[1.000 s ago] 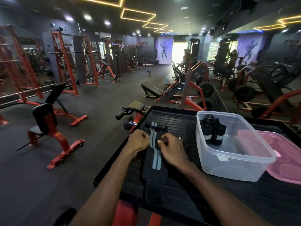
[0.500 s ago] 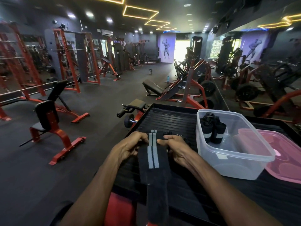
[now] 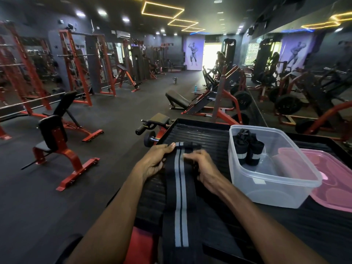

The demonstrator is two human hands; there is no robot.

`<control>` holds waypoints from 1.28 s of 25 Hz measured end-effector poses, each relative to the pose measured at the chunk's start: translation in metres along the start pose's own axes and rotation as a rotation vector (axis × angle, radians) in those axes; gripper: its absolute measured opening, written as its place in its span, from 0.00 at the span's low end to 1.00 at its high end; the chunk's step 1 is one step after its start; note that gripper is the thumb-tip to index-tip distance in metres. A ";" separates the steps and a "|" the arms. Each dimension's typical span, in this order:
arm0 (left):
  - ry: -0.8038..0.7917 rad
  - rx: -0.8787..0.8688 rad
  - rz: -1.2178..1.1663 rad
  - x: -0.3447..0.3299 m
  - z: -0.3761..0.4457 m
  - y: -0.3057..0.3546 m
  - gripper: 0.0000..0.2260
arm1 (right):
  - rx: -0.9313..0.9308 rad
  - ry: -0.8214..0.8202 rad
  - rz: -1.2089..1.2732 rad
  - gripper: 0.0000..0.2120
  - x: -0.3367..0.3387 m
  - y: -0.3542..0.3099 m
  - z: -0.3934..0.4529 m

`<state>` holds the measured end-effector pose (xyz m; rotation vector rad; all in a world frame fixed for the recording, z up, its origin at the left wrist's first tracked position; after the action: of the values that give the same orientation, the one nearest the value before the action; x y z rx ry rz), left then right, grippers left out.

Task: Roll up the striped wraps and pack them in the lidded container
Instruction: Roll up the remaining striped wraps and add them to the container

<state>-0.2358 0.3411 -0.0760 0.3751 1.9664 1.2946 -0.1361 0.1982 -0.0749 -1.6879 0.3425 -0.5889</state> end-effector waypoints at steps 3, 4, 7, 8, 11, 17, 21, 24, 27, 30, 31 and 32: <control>-0.074 -0.002 -0.043 0.002 0.004 -0.005 0.19 | 0.156 0.104 0.122 0.13 0.004 -0.004 0.004; -0.108 -0.011 -0.045 0.002 0.004 -0.006 0.19 | 0.201 0.159 0.054 0.15 0.006 -0.004 0.006; -0.198 -0.014 -0.022 0.003 0.006 -0.009 0.21 | 0.378 0.311 -0.254 0.11 0.011 -0.003 0.012; -0.220 -0.020 -0.016 0.002 0.006 -0.010 0.21 | 0.416 0.352 -0.335 0.07 0.012 -0.004 0.013; -0.216 -0.122 0.015 -0.003 0.006 -0.012 0.12 | 0.424 0.415 -0.405 0.03 0.016 -0.006 0.015; -0.179 -0.324 0.149 -0.004 0.006 -0.011 0.03 | 0.440 0.407 -0.365 0.06 0.017 -0.002 0.018; -0.195 -0.340 0.042 -0.005 0.006 -0.013 0.04 | 0.445 0.381 -0.255 0.09 0.017 -0.004 0.016; -0.207 -0.398 0.062 -0.003 0.007 -0.012 0.03 | 0.441 0.373 -0.238 0.08 0.016 -0.005 0.017; -0.221 -0.431 0.090 -0.002 0.006 -0.012 0.09 | 0.378 0.316 -0.214 0.01 0.015 -0.004 0.016; -0.251 -0.401 0.105 -0.005 0.004 -0.013 0.09 | 0.380 0.317 -0.262 0.02 0.016 -0.003 0.016; -0.275 -0.358 0.066 -0.005 0.003 -0.014 0.08 | 0.406 0.326 -0.274 0.02 0.017 -0.004 0.015; -0.302 -0.309 0.014 -0.007 0.002 -0.015 0.06 | 0.436 0.339 -0.293 0.04 0.017 -0.004 0.016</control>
<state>-0.2273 0.3319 -0.0870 0.4046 1.4905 1.4322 -0.1131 0.2033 -0.0698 -1.2217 0.1871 -1.0899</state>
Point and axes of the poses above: each hand's wrist, its own z-axis towards the middle knuckle, its own x-axis out of the back of the hand, y = z × x, the point moved 2 cm from there along z, towards the middle knuckle, and after that the axes turned 14 degrees about -z, right-handed, at the moved point
